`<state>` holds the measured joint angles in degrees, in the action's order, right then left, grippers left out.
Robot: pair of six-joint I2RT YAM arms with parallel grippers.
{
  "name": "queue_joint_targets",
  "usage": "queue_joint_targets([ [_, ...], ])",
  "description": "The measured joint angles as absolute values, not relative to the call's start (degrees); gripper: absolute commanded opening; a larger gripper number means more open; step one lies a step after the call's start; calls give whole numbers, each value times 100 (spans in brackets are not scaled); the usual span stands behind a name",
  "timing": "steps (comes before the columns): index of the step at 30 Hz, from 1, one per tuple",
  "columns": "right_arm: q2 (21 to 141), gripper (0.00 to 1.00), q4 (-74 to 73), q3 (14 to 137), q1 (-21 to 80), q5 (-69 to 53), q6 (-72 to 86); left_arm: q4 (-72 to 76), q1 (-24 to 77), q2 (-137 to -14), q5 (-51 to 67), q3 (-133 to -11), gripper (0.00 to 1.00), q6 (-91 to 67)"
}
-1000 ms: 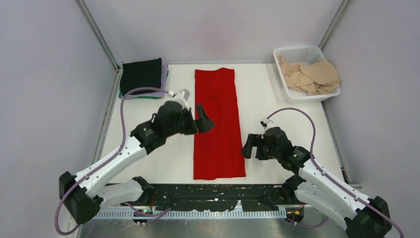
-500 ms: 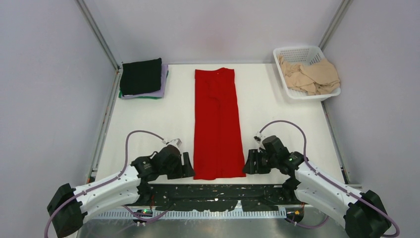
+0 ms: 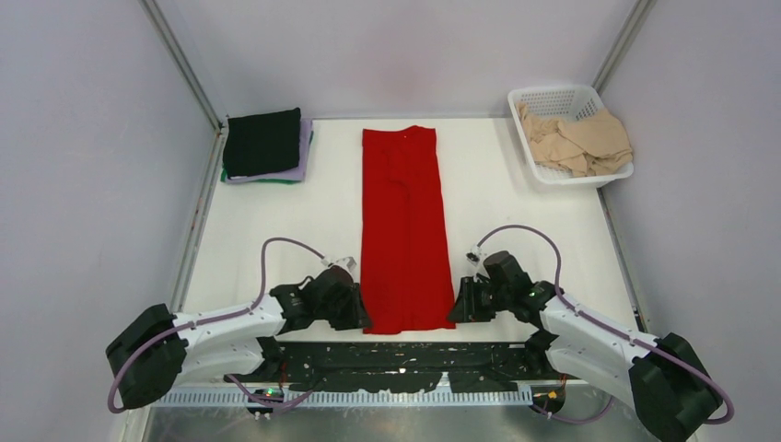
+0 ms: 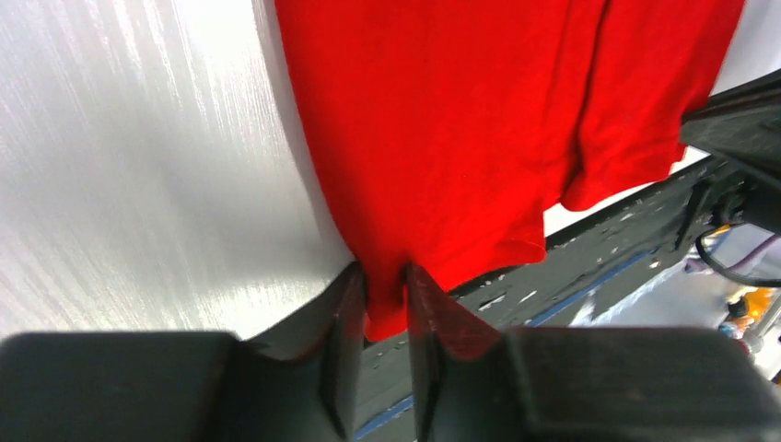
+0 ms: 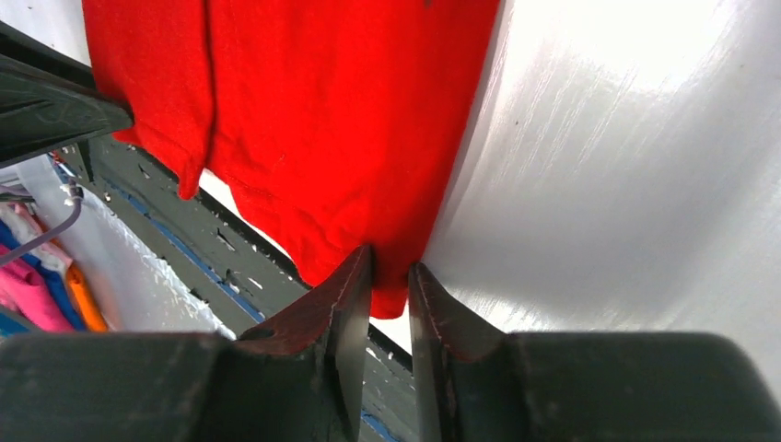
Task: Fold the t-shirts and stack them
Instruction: Grab the bottom of the folded rectangular tshirt with both arms, then fold the folded rectangular tshirt in 1/3 of the way
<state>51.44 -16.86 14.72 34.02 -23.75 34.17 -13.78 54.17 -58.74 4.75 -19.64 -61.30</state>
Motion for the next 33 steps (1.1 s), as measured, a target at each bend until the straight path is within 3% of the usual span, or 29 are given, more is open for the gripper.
queue_joint_targets([
  [2,5192,21,-1594,1435,3402,-2418,3444,-1339,5476,-5996,508,-1970,7,-6171],
  [5,5212,6,-1522,1374,3409,-2440,3476,-1339,5546,-6053,519,-1973,0,-6187],
  [14,4737,5,-1658,1315,3483,-2482,3535,-1531,5677,-5693,670,-2016,0,-6149],
  [22,4287,5,-1575,1531,3494,-2303,3664,-1756,5564,-5533,628,-2799,0,-5649],
  [33,5413,5,-753,2589,3470,-1002,3813,-1603,4209,-6681,631,-3747,0,-5017],
])
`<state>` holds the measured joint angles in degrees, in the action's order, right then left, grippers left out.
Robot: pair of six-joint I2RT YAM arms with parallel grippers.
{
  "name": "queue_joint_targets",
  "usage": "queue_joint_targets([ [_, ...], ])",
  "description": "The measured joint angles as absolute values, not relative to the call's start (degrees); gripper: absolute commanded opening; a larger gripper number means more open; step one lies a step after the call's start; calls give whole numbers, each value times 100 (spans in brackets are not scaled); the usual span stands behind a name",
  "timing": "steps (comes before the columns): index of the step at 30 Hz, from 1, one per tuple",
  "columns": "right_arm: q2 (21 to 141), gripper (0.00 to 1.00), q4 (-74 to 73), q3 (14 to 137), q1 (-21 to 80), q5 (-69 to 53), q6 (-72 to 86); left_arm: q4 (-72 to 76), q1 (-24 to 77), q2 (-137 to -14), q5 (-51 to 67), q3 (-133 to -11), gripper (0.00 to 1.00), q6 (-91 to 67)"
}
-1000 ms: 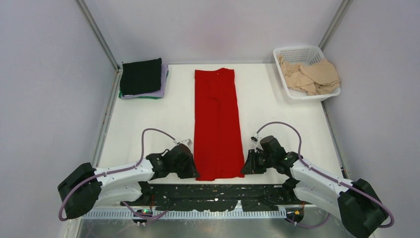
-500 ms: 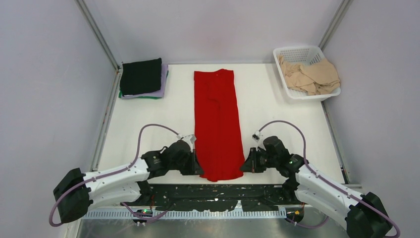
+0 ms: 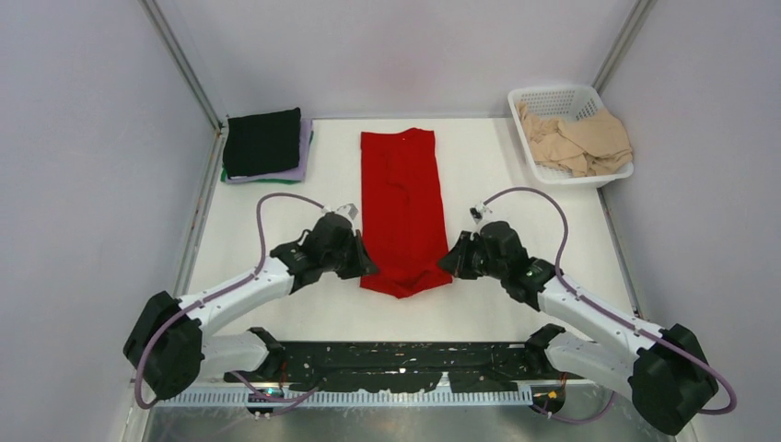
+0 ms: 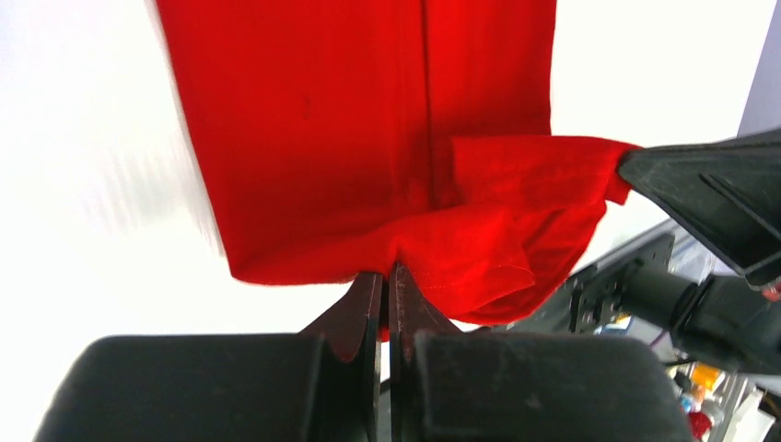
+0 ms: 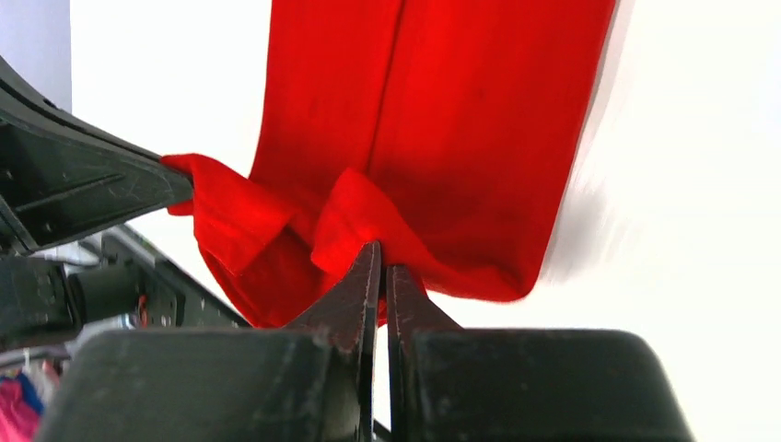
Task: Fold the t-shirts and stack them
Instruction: Fold the folded rectangular tshirt in 1/3 of the way
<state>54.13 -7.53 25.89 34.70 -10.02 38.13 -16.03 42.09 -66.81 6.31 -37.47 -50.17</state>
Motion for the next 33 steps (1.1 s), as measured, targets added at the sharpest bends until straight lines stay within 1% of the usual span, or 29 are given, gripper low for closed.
queue_joint_targets([
  [5,6125,5,-617,3247,3262,-558,3769,-1546,3583,-7354,799,-4307,0,-4797],
  [13,7367,5,-390,4296,2735,-344,3664,-1455,2751,-8488,1122,-5240,0,-4554],
  [24,8947,5,-266,5592,2161,-370,3378,-1470,2097,-9734,1262,-6678,0,-4195],
  [31,9998,5,-80,6235,1850,-631,3247,-1664,1883,-10956,1450,-7828,0,-4139],
  [32,10138,5,-51,6316,1811,-714,3227,-1704,1846,-11087,1476,-7922,2,-4150],
  [33,10252,6,-32,6394,1778,-784,3212,-1747,1811,-11185,1487,-7985,7,-4154],
])
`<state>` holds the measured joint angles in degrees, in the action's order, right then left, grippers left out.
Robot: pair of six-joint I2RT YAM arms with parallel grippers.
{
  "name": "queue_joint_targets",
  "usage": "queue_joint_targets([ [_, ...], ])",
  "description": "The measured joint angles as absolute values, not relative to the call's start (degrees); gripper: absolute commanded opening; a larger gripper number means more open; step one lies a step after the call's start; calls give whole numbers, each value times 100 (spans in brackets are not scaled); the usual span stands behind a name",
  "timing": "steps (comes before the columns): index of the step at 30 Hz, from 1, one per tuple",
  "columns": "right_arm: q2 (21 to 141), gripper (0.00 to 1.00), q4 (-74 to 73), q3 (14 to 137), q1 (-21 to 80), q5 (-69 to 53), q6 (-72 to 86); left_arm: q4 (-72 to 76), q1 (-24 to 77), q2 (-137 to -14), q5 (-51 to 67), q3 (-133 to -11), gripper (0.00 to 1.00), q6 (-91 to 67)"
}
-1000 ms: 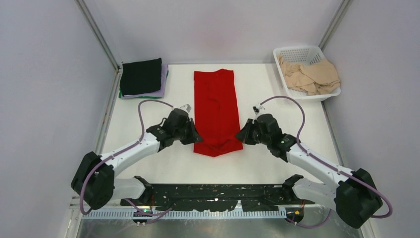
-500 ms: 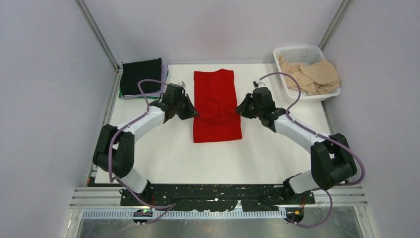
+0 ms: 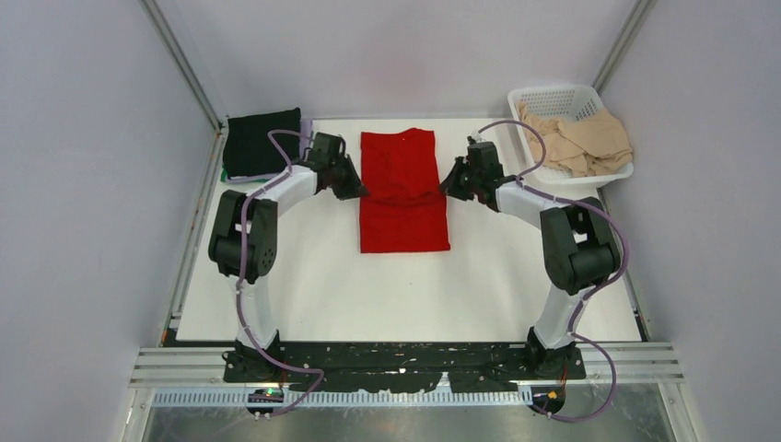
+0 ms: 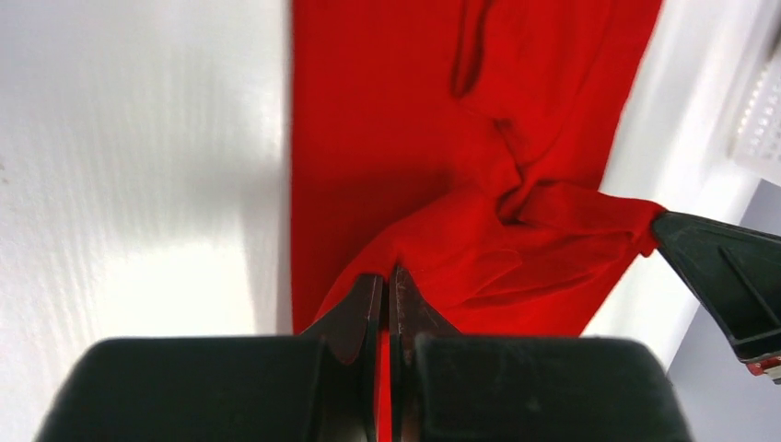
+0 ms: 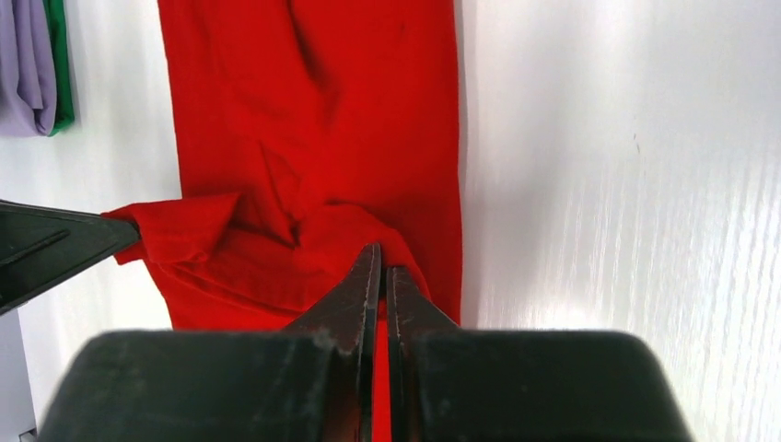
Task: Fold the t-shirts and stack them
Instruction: Fold the folded rectangular tshirt in 1/3 of the way
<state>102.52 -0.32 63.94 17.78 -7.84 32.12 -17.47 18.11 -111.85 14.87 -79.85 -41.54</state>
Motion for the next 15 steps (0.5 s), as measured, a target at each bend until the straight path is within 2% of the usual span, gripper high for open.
queue_joint_targets([
  [1,10374,11,-10,6475,1743,-862,3201,-1791,1767,-11277,1500,-8040,15,-4158],
  [2,10490,15,14,6547,1715,-930,3197,-1822,1734,-11345,1503,-8071,27,-4160],
  [3,10591,30,45,6608,1695,-982,3197,-1865,1702,-11399,1507,-8106,46,-4156],
  [4,10689,41,73,6661,1669,-1033,3197,-1920,1669,-11465,1531,-8165,58,-4143],
  [5,10768,57,97,6698,1647,-1070,3208,-1938,1638,-11533,1581,-8230,71,-4119],
  [6,10831,64,123,6722,1621,-1094,3210,-1933,1616,-11603,1660,-8307,85,-4123],
  [7,10886,77,141,6746,1592,-1118,3218,-1909,1597,-11664,1741,-8379,95,-4125],
  [8,10923,85,148,6772,1573,-1133,3245,-1885,1586,-11701,1813,-8425,99,-4136],
  [9,10965,98,154,6814,1551,-1144,3249,-1828,1566,-11725,1916,-8453,99,-4139],
  [15,10886,95,373,6737,1490,-1151,3321,-1619,1551,-11561,2150,-8326,100,-4086],
])
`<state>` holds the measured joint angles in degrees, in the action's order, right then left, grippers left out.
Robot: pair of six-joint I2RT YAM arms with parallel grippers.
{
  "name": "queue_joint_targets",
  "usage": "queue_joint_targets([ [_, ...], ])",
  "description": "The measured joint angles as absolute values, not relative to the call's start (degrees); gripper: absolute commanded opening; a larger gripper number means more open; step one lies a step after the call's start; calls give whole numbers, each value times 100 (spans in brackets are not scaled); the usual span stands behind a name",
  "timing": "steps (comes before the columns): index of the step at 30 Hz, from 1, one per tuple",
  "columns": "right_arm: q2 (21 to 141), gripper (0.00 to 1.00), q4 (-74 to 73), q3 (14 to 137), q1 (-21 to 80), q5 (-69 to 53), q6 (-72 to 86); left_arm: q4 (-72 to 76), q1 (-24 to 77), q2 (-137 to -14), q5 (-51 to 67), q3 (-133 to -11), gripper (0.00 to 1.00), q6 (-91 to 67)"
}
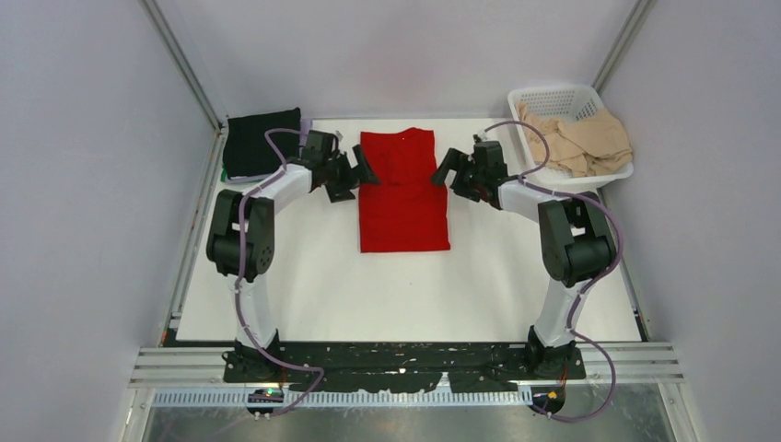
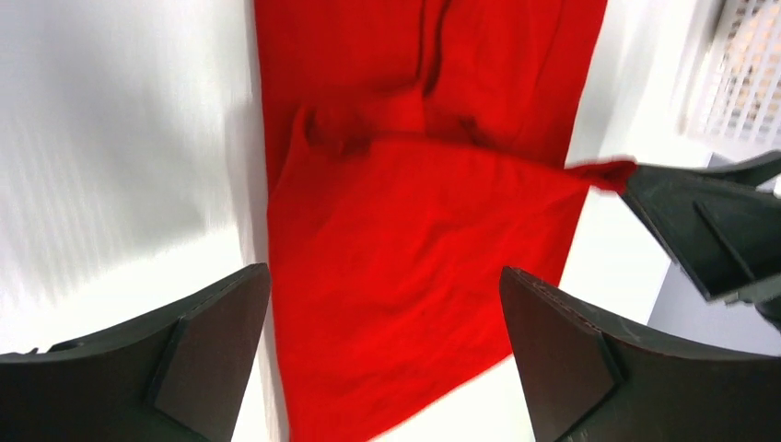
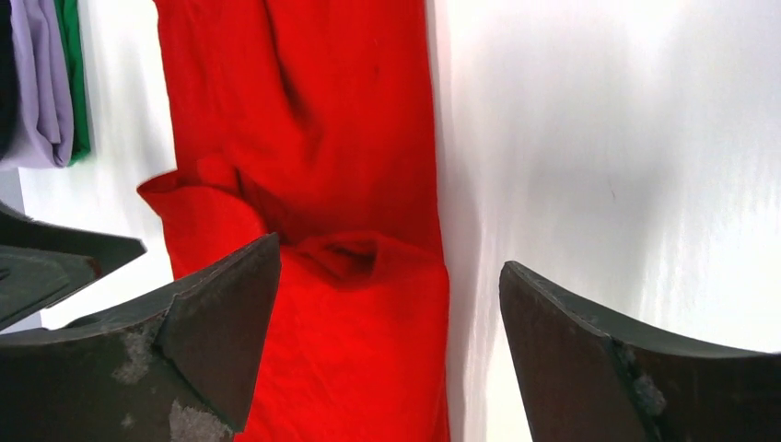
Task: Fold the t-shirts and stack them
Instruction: Fold the folded rectangular tshirt in 1/3 of the way
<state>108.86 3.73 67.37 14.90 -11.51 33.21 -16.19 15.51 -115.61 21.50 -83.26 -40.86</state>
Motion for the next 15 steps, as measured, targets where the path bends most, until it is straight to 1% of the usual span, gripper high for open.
queue_joint_targets([
  [2,10650,95,445,6449,1485,-1151,3319,-1573,1553,-11163,2137,-7905,100,-3990],
  [9,9290,95,469,5019,1599,-1190,3282,-1468,1747,-9109,2018,-6012,100,-3817],
  [15,8243,96,423,3894,2047,-1131,3269,-1319,2119,-8274,1817,-4556,99,-3859],
])
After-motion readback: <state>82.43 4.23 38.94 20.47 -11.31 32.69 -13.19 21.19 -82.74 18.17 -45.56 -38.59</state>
